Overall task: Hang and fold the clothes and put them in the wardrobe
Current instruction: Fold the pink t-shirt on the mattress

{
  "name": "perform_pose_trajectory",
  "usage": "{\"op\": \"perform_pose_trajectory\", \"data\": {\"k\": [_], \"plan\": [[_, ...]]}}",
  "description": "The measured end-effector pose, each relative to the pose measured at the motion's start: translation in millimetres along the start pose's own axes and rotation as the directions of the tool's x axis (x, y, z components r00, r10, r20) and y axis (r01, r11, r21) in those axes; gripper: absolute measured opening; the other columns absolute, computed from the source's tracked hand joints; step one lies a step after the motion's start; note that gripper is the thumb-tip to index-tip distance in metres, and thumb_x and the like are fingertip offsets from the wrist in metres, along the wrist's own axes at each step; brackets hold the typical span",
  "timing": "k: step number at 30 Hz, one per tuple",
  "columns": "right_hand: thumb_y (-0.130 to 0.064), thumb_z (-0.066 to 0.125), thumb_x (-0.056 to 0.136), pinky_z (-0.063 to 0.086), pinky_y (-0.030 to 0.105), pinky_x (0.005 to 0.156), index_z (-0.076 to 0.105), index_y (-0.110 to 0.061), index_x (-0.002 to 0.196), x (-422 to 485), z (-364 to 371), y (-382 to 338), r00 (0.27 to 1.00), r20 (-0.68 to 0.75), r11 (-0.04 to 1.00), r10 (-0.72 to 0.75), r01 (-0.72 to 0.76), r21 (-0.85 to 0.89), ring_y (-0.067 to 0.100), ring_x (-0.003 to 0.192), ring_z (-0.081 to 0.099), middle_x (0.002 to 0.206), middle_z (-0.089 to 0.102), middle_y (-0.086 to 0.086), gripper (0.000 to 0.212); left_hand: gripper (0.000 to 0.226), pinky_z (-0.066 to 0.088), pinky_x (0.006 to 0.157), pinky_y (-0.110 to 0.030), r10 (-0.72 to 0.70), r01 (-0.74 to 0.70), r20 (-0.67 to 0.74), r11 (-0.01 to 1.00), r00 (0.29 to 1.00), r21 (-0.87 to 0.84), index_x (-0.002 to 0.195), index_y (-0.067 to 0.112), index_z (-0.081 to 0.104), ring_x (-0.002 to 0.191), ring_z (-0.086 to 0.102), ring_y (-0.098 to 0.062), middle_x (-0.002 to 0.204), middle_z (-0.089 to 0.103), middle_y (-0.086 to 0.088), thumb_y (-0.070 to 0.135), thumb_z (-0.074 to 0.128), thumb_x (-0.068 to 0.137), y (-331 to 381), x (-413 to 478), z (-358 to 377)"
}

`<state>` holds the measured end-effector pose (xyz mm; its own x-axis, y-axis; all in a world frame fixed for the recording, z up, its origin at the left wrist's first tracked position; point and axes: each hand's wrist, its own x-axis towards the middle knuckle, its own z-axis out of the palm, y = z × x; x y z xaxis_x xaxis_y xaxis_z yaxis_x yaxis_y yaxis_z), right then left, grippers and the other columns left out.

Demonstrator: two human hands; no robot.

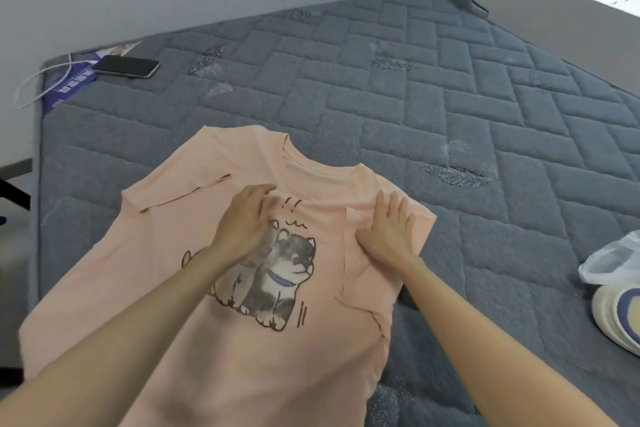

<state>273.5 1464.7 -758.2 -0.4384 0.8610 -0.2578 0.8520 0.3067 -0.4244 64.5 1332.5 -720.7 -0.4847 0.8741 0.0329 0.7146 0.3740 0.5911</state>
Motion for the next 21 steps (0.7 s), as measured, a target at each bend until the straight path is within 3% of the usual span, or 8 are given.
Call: {"op": "perform_pose_trajectory", "data": {"k": [3, 8, 13, 17, 21], "plan": [[-0.036, 0.063, 0.075, -0.013, 0.05, 0.114, -0.018, -0.018, 0.149, 20, -9, -4, 0.995, 0.046, 0.996, 0.085, -0.084, -0.033, 0.032, 0.141, -0.028, 0.154, -0.025, 0.016, 0.111, 0.062, 0.036, 0.103, -0.041, -0.043, 0.018, 0.116, 0.979, 0.992, 0.205, 0.144, 0.016, 0.032, 0.131, 0.033, -0.029, 0.147, 0.033, -0.006, -0.004, 0.046, 0.087, -19, 30, -17], [-0.037, 0.074, 0.067, -0.011, 0.058, 0.111, -0.03, -0.025, 0.145, 44, -13, -16, 0.966, 0.159, 0.965, 0.203, -0.169, -0.201, 0.036, 0.142, -0.024, 0.151, -0.029, 0.022, 0.13, 0.088, 0.036, 0.101, -0.043, -0.128, 0.004, 0.178, 0.822, 0.976, 0.569, 0.151, 0.021, 0.008, 0.139, 0.021, -0.028, 0.156, 0.01, -0.004, 0.0, 0.058, 0.081, -36, 85, -31], [-0.037, 0.078, 0.063, -0.005, 0.059, 0.112, -0.027, -0.026, 0.145, 55, -10, -19, 0.964, 0.135, 0.947, 0.228, -0.187, -0.262, 0.036, 0.144, -0.015, 0.154, -0.02, 0.022, 0.133, 0.089, 0.022, 0.113, -0.049, -0.174, -0.026, 0.194, 0.675, 0.965, 0.737, 0.151, 0.022, -0.006, 0.146, 0.003, -0.028, 0.158, -0.005, -0.006, 0.006, 0.055, 0.088, -61, 132, -34], [-0.031, 0.078, 0.063, -0.002, 0.053, 0.115, -0.023, -0.022, 0.147, 55, -11, -24, 0.964, 0.13, 0.941, 0.233, -0.19, -0.279, 0.037, 0.145, -0.011, 0.154, -0.016, 0.026, 0.132, 0.096, 0.014, 0.113, -0.056, -0.134, -0.173, 0.272, 0.498, 0.953, 0.85, 0.149, 0.025, -0.015, 0.145, -0.009, -0.033, 0.157, -0.016, -0.008, 0.008, 0.057, 0.088, -64, 163, -36], [-0.03, 0.078, 0.061, -0.001, 0.05, 0.116, -0.019, -0.021, 0.148, 55, -11, -26, 0.963, 0.118, 0.941, 0.243, -0.204, -0.27, 0.038, 0.145, -0.009, 0.153, -0.014, 0.027, 0.131, 0.104, 0.005, 0.11, -0.064, -0.206, -0.215, 0.365, 0.519, 0.908, 0.827, 0.146, 0.031, -0.02, 0.144, -0.006, -0.037, 0.157, 0.0, -0.015, 0.009, 0.06, 0.083, -64, 185, -34]]}}
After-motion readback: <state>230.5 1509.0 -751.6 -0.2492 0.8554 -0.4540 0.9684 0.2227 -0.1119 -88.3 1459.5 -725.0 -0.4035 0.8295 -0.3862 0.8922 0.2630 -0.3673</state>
